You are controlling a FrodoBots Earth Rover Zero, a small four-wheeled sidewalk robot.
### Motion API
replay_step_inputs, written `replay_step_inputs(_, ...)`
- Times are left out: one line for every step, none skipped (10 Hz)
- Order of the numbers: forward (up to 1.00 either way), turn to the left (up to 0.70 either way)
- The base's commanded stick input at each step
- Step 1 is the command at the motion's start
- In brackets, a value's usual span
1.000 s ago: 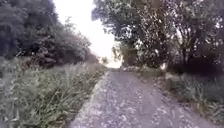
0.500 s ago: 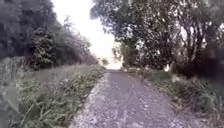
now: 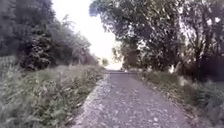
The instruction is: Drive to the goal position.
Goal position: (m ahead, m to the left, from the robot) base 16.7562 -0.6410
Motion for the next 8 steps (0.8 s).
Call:
replay_step_inputs(0.70,0.00)
replay_step_inputs(0.70,0.00)
replay_step_inputs(0.70,0.00)
replay_step_inputs(0.70,0.00)
replay_step_inputs(0.70,0.00)
replay_step_inputs(0.70,0.00)
replay_step_inputs(0.70,0.00)
replay_step_inputs(0.70,0.00)
